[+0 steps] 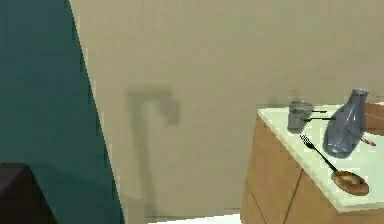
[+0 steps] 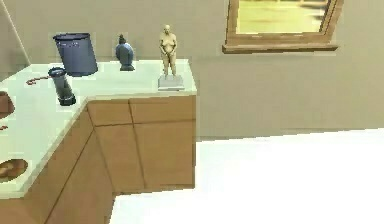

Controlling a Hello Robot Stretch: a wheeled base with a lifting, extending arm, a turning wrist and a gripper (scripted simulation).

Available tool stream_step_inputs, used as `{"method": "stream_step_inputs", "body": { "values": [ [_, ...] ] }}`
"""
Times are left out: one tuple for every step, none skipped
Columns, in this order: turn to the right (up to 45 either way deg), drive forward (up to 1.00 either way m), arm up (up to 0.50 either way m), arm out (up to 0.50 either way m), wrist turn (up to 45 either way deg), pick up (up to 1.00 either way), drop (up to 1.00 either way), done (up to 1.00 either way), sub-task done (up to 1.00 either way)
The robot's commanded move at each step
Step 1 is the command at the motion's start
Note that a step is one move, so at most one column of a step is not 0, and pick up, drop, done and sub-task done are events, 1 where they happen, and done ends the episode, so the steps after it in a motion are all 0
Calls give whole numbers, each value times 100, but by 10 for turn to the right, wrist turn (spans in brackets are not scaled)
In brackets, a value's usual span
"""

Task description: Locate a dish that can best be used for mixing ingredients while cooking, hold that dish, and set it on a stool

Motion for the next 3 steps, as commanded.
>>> {"method": "stream_step_inputs", "body": {
  "values": [
    [-420, 0, 0, 0, 0, 0, 0, 0, 0],
    [450, 0, 0, 0, 0, 0, 0, 0, 0],
    [450, 0, 0, 0, 0, 0, 0, 0, 0]
  ]
}}
